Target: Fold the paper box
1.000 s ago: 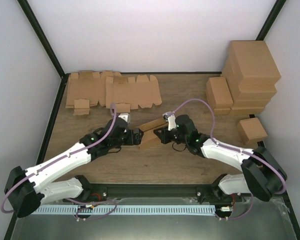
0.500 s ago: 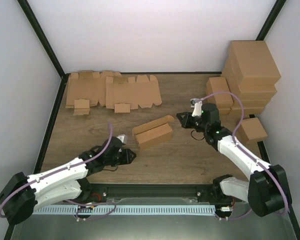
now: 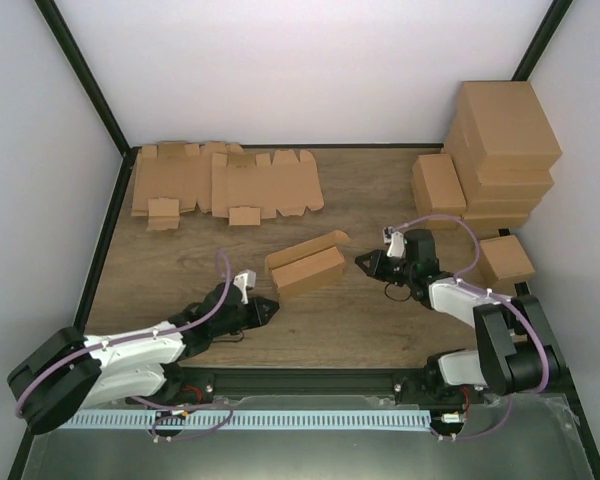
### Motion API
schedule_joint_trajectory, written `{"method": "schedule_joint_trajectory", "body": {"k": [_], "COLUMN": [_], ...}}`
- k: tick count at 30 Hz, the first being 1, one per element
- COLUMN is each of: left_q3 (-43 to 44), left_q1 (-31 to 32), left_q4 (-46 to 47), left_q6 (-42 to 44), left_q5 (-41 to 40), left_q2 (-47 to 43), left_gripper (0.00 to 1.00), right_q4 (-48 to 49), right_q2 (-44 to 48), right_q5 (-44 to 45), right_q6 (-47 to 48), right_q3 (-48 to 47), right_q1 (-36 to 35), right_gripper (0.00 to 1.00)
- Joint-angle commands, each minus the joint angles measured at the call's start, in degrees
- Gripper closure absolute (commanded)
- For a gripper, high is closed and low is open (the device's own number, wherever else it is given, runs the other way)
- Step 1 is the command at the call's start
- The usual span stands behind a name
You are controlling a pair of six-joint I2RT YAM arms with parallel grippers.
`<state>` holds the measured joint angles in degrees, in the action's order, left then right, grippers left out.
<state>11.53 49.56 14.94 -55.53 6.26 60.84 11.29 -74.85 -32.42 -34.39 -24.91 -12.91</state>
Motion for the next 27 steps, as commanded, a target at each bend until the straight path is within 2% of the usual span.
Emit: {"method": "schedule_joint_trajectory", "body": {"k": [1,13,27], "left_q3": [-0.29,2.37,6.65], "left_q1": [0.26,-1.51,-9.57], "left_q4": [10.80,15.75,10.68], "left_q6": [-1.69,-0.65,7.67], "left_q5": [-1.44,-0.70,2.53], "left_q2": [2.48,11.16,13.43], "left_gripper": [0.89,0.95,0.95], "right_q4": [7.25,11.45,12.60], "right_q2": [-4.38,-11.36,-11.43], "right_q5": [-4.79,-8.28,-7.91], "right_q6": [-0.85,-0.99,-0.68], "right_q3": [-1.10,-2.80,-1.09], "right_q1": [0.24,-0.44,-2.91], "right_gripper": [0.97,0.98,0.99]}}
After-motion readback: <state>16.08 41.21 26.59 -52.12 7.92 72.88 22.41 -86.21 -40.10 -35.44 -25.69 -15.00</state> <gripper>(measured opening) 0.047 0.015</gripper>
